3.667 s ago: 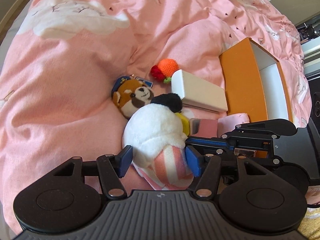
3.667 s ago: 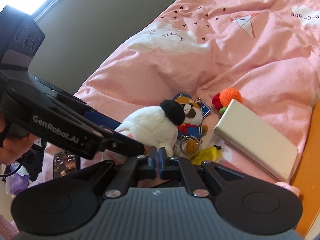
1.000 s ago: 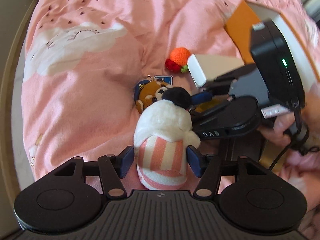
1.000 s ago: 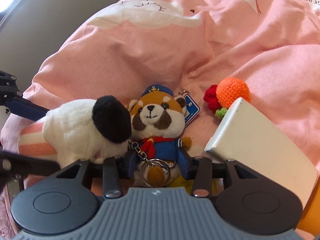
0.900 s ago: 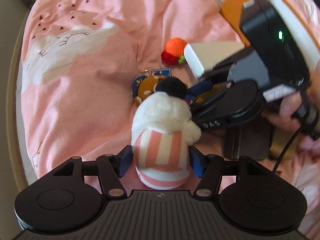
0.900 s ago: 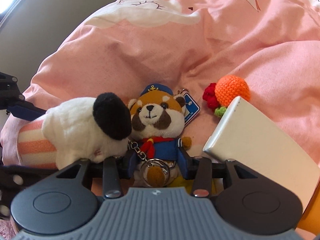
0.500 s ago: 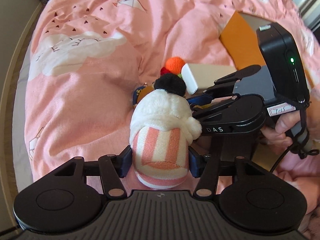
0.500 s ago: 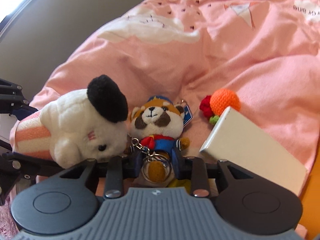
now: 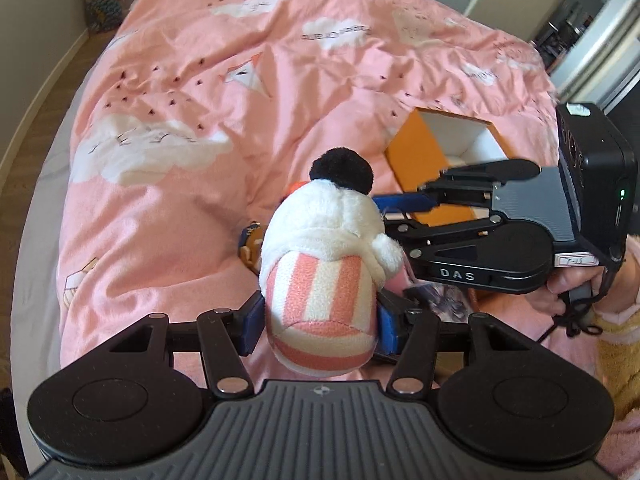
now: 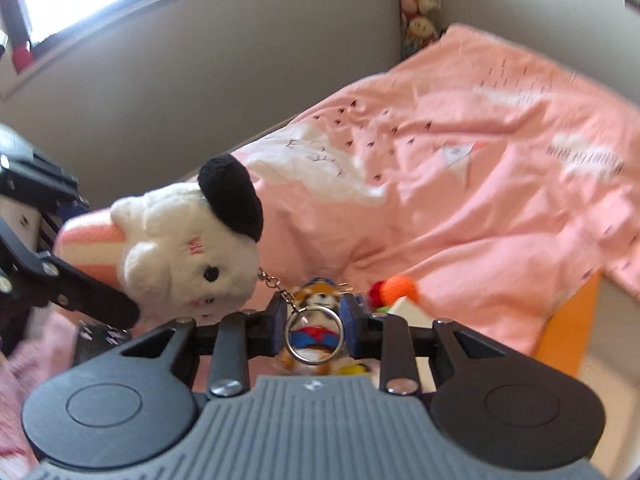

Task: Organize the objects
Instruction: 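Lift the white plush with the left tool while the right tool lifts the red-panda plush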

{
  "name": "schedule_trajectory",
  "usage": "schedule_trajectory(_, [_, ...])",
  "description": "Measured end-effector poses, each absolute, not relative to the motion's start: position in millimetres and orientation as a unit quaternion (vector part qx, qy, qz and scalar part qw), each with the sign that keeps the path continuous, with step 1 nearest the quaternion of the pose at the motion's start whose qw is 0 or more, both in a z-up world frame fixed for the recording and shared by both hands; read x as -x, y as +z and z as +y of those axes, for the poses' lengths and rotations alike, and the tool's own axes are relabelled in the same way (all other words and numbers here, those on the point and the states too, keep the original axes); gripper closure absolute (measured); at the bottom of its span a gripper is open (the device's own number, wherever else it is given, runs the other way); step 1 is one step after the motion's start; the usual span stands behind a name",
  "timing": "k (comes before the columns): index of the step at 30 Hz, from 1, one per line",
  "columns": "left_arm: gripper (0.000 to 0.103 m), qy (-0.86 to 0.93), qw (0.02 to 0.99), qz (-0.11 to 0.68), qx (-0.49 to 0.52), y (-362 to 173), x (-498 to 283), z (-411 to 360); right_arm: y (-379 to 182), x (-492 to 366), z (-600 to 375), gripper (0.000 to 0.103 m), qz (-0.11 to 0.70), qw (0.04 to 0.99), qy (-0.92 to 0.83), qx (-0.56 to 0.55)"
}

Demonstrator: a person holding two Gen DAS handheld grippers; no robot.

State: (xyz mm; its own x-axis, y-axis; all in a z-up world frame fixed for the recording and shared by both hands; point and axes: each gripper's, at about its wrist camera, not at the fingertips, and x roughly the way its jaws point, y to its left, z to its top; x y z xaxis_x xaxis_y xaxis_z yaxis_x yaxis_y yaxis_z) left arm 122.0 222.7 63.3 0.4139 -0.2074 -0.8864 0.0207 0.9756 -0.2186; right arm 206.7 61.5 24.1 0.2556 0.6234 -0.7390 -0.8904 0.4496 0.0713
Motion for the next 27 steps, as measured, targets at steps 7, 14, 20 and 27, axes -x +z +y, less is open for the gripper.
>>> schedule_trajectory(7, [0.040,-0.109,0.826,0.547,0.086,46.3,-110.0,192.9,16.1,-185.3,20.1,0.072,0.356,0.777,0.470,0.221])
schedule_trajectory(14, [0.040,-0.091,0.806,0.582,0.055,6.6,-104.3,171.4,-20.8,-189.6,-0.9,0.071,0.434,0.750,0.471,0.164])
schedule_trajectory(20, [0.040,-0.053,0.825,0.560,0.050,23.0,-103.2,190.7,-15.5,-195.5,6.0,0.066,0.438,0.743,0.483,0.152])
schedule_trajectory(27, [0.040,0.026,0.843,0.536,0.050,32.7,-128.5,218.1,-26.3,-223.9,46.1,0.066,0.468,0.725,0.489,0.131])
